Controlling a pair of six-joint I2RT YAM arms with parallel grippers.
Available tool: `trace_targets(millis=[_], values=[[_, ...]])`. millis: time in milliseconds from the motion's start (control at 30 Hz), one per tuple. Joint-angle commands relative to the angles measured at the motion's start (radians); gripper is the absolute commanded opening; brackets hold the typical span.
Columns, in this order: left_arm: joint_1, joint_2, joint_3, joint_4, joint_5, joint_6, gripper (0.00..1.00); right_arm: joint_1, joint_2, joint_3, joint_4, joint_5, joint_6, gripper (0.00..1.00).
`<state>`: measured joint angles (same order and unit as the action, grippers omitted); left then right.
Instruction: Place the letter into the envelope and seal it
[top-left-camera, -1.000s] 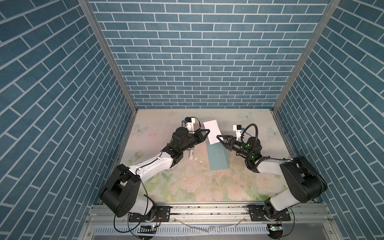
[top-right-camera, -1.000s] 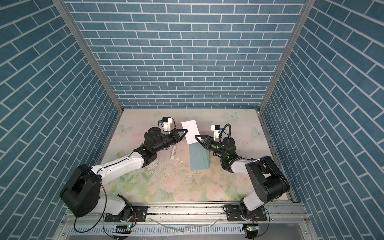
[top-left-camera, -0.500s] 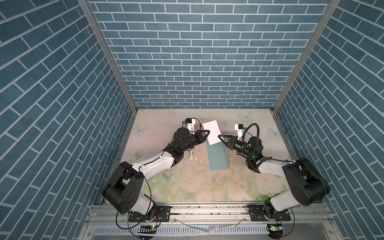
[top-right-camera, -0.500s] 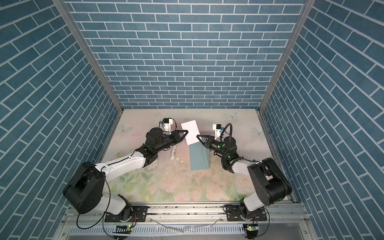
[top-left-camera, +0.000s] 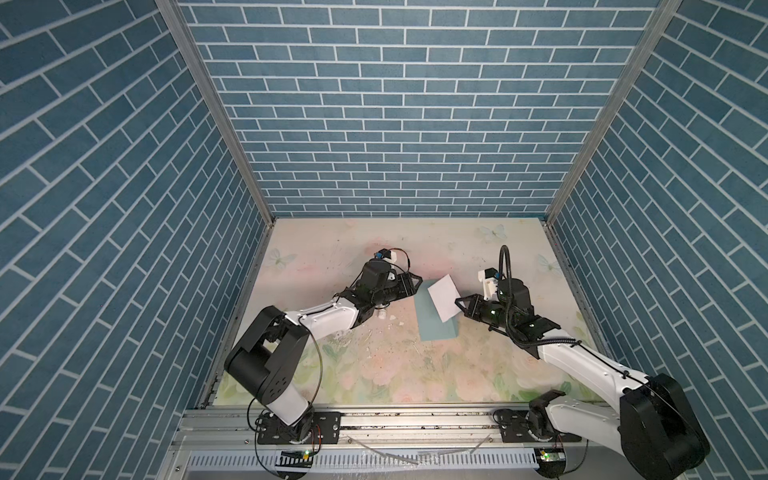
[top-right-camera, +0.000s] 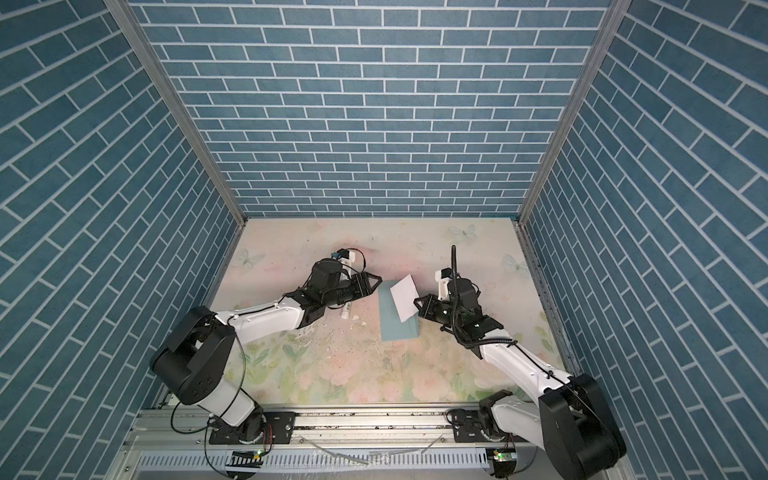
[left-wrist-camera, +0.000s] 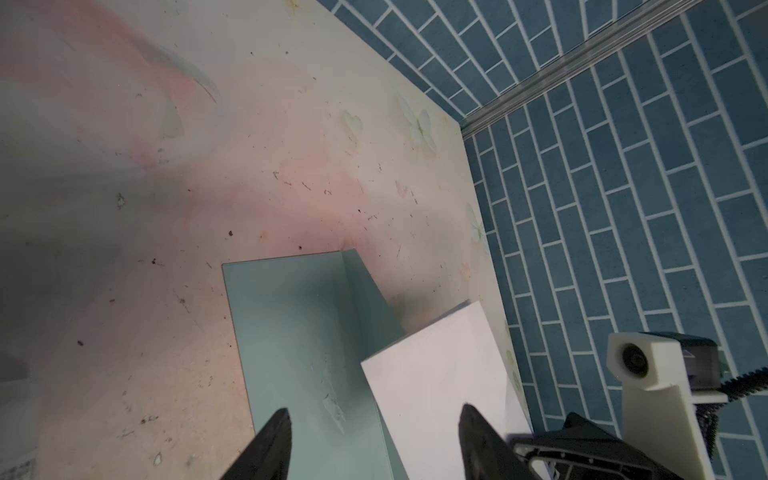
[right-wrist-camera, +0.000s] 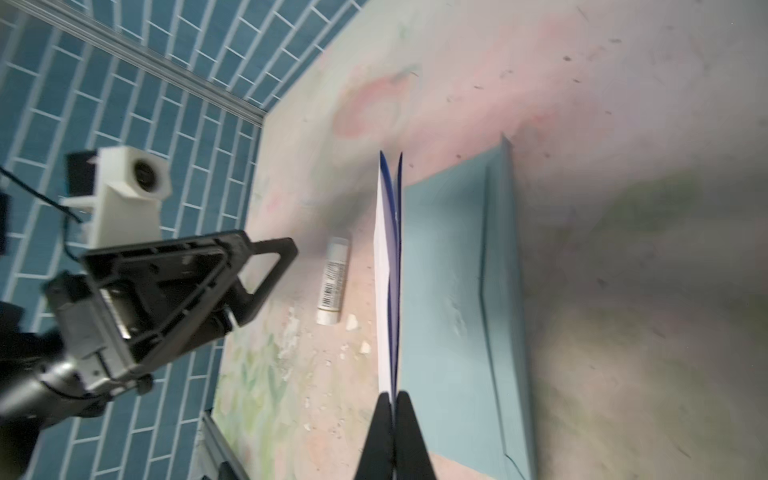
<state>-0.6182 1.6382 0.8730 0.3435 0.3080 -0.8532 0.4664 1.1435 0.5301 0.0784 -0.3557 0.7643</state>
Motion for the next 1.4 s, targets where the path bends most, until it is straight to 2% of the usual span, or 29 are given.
trace_targets(millis=[0, 367, 733, 1367], values=[[-0.016, 0.040, 0.043, -0.036, 0.005, 0.023, 0.65, 0.000, -0.011, 0.051, -0.182, 0.094, -0.103, 0.00], [-0.026, 0.149, 0.087, -0.040, 0.002, 0.023, 0.61, 0.000, 0.027, 0.090, -0.212, 0.206, -0.135, 0.00], [-0.028, 0.220, 0.113, -0.043, -0.009, 0.029, 0.58, -0.001, 0.068, 0.090, -0.210, 0.246, -0.143, 0.00], [-0.028, 0.313, 0.145, -0.044, -0.012, 0.042, 0.54, -0.006, 0.153, 0.047, -0.110, 0.216, -0.137, 0.00]])
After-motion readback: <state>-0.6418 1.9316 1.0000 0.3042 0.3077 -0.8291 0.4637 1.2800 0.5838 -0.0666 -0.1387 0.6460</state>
